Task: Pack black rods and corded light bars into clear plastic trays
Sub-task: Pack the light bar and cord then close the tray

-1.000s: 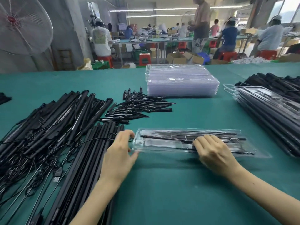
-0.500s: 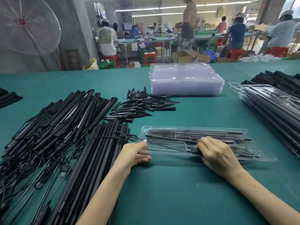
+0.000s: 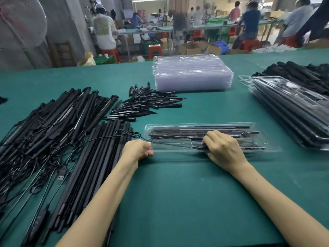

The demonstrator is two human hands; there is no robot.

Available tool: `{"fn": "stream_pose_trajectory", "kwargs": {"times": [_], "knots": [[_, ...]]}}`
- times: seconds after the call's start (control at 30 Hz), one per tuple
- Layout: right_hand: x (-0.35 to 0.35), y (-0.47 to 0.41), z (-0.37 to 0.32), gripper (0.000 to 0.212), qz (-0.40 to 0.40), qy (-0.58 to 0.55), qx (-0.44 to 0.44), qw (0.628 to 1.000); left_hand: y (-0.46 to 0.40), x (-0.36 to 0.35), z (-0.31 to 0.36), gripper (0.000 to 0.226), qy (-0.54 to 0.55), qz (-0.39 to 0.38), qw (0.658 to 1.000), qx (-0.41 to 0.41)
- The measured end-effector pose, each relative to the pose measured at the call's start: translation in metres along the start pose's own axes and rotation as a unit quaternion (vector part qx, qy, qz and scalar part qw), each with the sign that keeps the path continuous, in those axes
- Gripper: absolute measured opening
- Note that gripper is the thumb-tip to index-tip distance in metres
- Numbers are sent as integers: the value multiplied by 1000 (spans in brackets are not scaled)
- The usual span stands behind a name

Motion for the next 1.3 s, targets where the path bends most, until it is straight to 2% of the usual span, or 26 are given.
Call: {"fn": "stream_pose_trajectory", "kwargs": {"times": [0.13,0.23,0.3,0.4,0.47,0.67,1.1,1.3], "knots": [[0,1,0,30,-7,-5,-11,1000,-1,-2,-3,17,-19,20,1000,-10],[-1,1,2,31,-13,-14,-27,999,1,-3,-6,18,27,9,1000,-5],[-1,2,4,32,-14,-24,-44,999,2,0,-6,20,26,-30,999,19],[-2,2,4,32,-16,-31,-59,998,0,11,-1,35,-102,-121,987,32],[-2,3,3,31,-16,-35,-61,997,-2,15,0,35,-150,-150,977,34],[-2,4,6,34,-18,-46,-73,996,-8,16,1,21,-108,-175,977,53],[-3,5,7,35,-15,-50,-77,996,-5,12,-6,19,-71,-137,988,3],[-1,4,5,36,-20,-50,-101,993,-8,6,-11,22,-36,-90,995,-6]]}}
Point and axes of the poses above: each hand's wrist, its own y-axis away from the middle knuckle, its own x-axis out of the back of the hand, z = x × y, the point moved 2 cm from there along -y, towards the middle knuckle, and after that the axes turned 9 degrees about -x, right-handed, at the moved point
